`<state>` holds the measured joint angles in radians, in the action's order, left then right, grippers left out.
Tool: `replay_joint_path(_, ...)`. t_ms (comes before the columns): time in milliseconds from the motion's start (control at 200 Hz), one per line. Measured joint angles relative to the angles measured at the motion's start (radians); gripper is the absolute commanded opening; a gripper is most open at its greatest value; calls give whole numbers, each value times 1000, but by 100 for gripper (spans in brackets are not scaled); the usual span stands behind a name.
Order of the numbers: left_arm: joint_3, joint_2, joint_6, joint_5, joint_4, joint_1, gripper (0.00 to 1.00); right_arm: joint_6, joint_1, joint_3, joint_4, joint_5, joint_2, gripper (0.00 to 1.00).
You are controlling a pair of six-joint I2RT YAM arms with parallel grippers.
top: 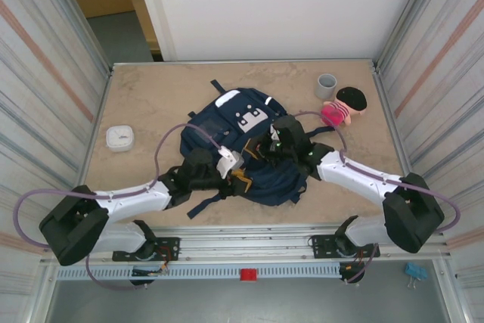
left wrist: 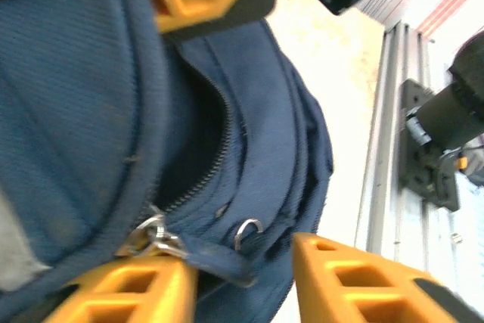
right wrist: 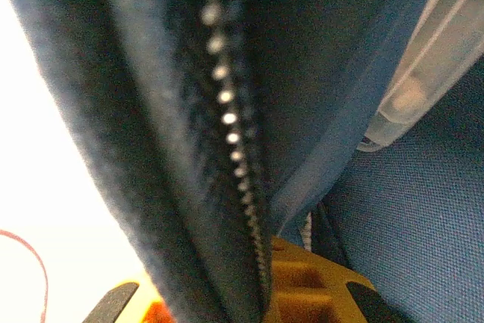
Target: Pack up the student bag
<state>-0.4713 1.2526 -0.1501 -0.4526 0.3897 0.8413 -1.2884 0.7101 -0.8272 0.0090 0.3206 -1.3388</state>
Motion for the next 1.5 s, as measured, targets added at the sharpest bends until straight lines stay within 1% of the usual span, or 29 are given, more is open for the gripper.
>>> replay_joint_path(60,-8,-5,31,-8,-4,5,57,71,-20,-33,-50,32,0,3)
replay_joint_path(205,-17,-76,118,-10,-65,7,67,219,-98,-73,-150,161,-3,4)
replay_joint_path(336,-33,-174,258,-6,-171,3,78,391,-159,-138,-282,263,-27,4)
replay_joint_path(416,-36,-222,360,-6,-235,-16,80,483,-183,-167,-345,319,-37,5)
replay_joint_path(551,-36,-243,515,1,-293,-91,83,594,-215,-198,-417,412,-61,5)
replay_joint_path(651,-39,-212,605,5,-307,-123,84,645,-220,-219,-451,452,-82,5)
replay_joint_path(762,-71,-122,688,6,-318,-130,84,681,-221,-241,-476,485,-101,5)
replay_joint_path(862,-103,-48,730,-8,-306,-147,79,701,-221,-252,-492,501,-112,6)
replay_joint_path(917,-107,-24,742,-23,-285,-156,72,707,-222,-258,-498,510,-117,6)
replay_joint_path(992,-109,3,743,-48,-253,-163,59,718,-225,-262,-505,515,-118,7)
replay_joint_path(1027,-109,13,736,-62,-233,-164,55,721,-227,-263,-509,516,-118,7)
replay_joint_path(1198,-106,45,682,-116,-128,-156,21,721,-236,-275,-515,519,-124,9)
replay_joint_path(1233,-100,49,668,-122,-111,-154,11,721,-241,-277,-516,518,-124,11)
replay_joint_path(1268,-98,52,657,-125,-97,-152,7,721,-247,-279,-524,517,-124,18)
replay_joint_path(1318,-97,54,647,-125,-85,-152,4,721,-254,-287,-544,505,-123,29)
replay_joint_path(1378,-97,57,624,-127,-80,-152,4,727,-257,-311,-583,462,-111,40)
replay_joint_path(1453,-97,58,592,-132,-76,-152,4,724,-250,-346,-648,363,-69,44)
replay_joint_path(1498,-97,58,566,-133,-77,-152,4,717,-236,-370,-707,262,-27,46)
